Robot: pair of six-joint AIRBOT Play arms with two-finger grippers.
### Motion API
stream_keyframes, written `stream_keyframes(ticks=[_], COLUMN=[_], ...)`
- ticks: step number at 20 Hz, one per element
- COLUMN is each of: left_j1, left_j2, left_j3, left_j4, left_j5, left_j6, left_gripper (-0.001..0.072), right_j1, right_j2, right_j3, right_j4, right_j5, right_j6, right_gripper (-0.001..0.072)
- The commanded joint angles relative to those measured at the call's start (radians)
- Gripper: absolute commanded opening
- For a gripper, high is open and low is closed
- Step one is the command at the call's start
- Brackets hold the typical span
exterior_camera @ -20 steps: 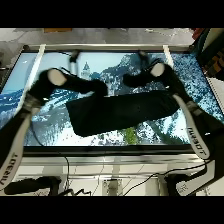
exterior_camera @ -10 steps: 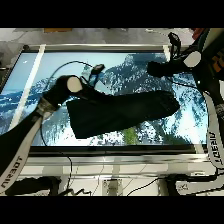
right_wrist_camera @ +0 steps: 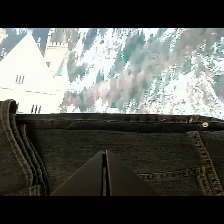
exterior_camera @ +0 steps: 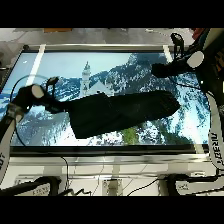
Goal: Fold the clothes and pants, and hang the long-sleeved shirts on hangers.
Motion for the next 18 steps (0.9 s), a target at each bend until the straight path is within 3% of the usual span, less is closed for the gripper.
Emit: stream_keyframes(ticks=[1, 4, 7, 9, 10, 11, 13, 14, 18], left_j1=[0.116, 0.132, 0.107, 0.076, 0.058, 0.044, 0.033, 0.033, 0.039], left_j2=[0.026, -0.006, -0.084, -0.116, -0.121, -0.121, -0.115, -0.104, -0.039], left_j3=[-0.224, -0.304, -0.309, -0.309, -0.308, -0.306, -0.278, -0.256, -0.081], left_j4=[-0.235, -0.451, -0.562, -0.647, -0.689, -0.719, -0.727, -0.719, -0.545], left_j5=[0.199, 0.274, 0.276, 0.276, 0.283, 0.288, 0.267, 0.245, 0.064], left_j6=[0.090, 0.199, 0.278, 0.390, 0.433, 0.455, 0.459, 0.459, 0.401], left_gripper=[0.0531, 0.0532, 0.0532, 0.0531, 0.0475, 0.0368, 0.0089, 0.0049, 0.0038], right_j1=[0.000, 0.000, 0.000, 0.000, 0.000, 0.000, 0.000, 0.001, 0.040], right_j2=[0.001, 0.001, 0.001, 0.001, 0.001, 0.001, 0.000, -0.002, -0.036], right_j3=[0.000, 0.000, 0.000, 0.000, 0.000, 0.000, 0.000, 0.000, -0.022], right_j4=[-0.006, -0.006, -0.006, -0.006, -0.006, -0.006, -0.005, 0.000, 0.065], right_j5=[-0.007, -0.018, -0.017, -0.017, -0.018, -0.018, -0.018, -0.018, -0.045], right_j6=[-0.011, -0.011, -0.010, -0.011, -0.011, -0.011, -0.010, -0.010, -0.010], right_gripper=[0.0033, 0.0033, 0.0033, 0.0033, 0.0033, 0.0033, 0.0033, 0.0033, 0.0032])
